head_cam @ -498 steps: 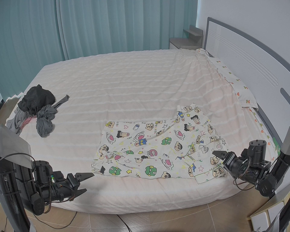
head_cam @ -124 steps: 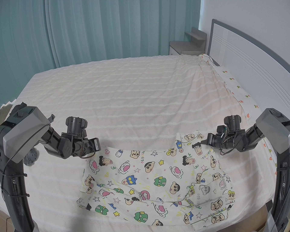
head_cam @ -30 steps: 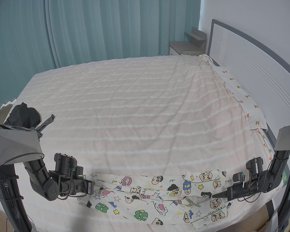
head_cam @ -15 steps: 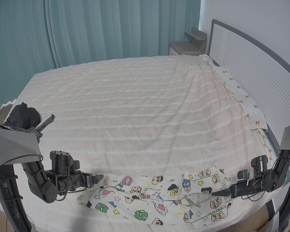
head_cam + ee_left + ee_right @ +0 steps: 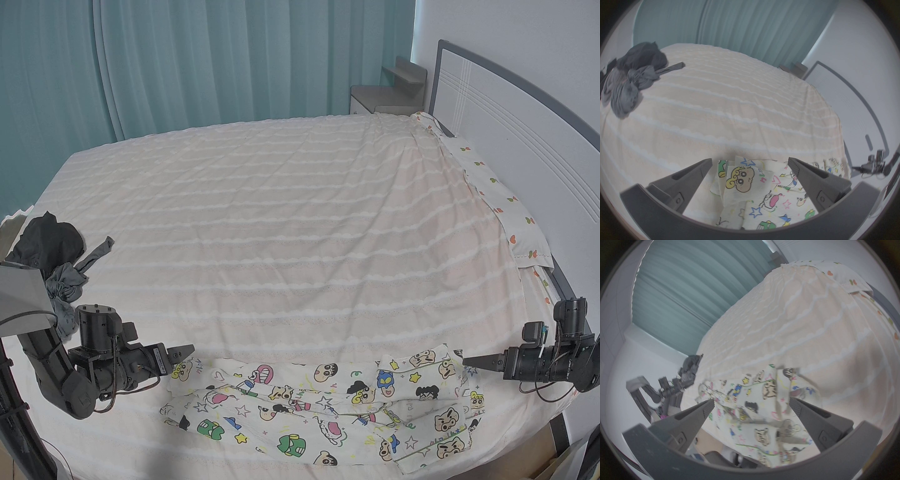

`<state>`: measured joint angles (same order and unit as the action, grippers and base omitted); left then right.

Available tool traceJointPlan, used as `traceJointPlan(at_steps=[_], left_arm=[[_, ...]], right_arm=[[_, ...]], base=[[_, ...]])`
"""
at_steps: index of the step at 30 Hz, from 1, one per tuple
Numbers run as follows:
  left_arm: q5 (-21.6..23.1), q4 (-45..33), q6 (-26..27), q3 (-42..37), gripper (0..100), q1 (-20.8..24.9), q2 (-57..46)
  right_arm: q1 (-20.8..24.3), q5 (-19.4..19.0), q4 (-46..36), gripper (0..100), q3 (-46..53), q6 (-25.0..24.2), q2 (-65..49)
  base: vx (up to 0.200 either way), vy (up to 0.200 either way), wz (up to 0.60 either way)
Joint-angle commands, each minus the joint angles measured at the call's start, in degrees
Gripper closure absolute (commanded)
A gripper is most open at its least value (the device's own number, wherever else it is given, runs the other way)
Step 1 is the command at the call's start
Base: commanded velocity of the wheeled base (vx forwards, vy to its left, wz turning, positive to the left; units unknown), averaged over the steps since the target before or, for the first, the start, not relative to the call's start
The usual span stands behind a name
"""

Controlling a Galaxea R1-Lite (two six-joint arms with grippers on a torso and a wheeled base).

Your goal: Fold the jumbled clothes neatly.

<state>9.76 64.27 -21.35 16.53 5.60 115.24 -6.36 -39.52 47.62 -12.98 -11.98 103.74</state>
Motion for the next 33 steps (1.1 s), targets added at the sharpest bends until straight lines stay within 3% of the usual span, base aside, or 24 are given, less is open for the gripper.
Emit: traceJointPlan(at_steps=[1,6,14,19,25,29,33], left_arm=[[0.6,-0.3,-10.1,-2.2,0,-0.4,-1.6],[0.7,-0.2,-21.2,-3.9,0,0.0,-1.5],[1.7,-0.1,-27.7,-6.9,0,0.3,-1.3],[2.0,0.2,-27.9,-7.6,0,0.2,-0.3],[1.5,0.2,-27.9,-8.2,0,-1.0,-2.6],[1.4,0.0,-29.0,-7.7,0,-1.1,-5.3],[1.4,-1.4,-33.5,-5.6,0,-0.7,-7.6]], right_arm=[[8.7,0.1,0.1,0,-3.5,-11.0,-3.8],[13.0,0.2,0.2,0,-8.5,-16.6,4.3],[14.7,1.7,1.0,0,-11.1,-16.6,16.1],[13.3,5.2,8.4,0,-9.5,-16.9,21.2],[12.3,4.8,17.6,0,-1.0,-18.6,14.0],[12.1,4.7,21.3,0,2.2,-23.5,7.4],[11.8,5.4,25.1,0,6.7,-32.6,-2.9]], base=[[0.000,0.000,0.00],[0.000,0.000,0.00],[0.000,0.000,0.00],[0.000,0.000,0.00],[0.000,0.000,0.00],[0.000,0.000,0.00],[0.000,0.000,0.00]])
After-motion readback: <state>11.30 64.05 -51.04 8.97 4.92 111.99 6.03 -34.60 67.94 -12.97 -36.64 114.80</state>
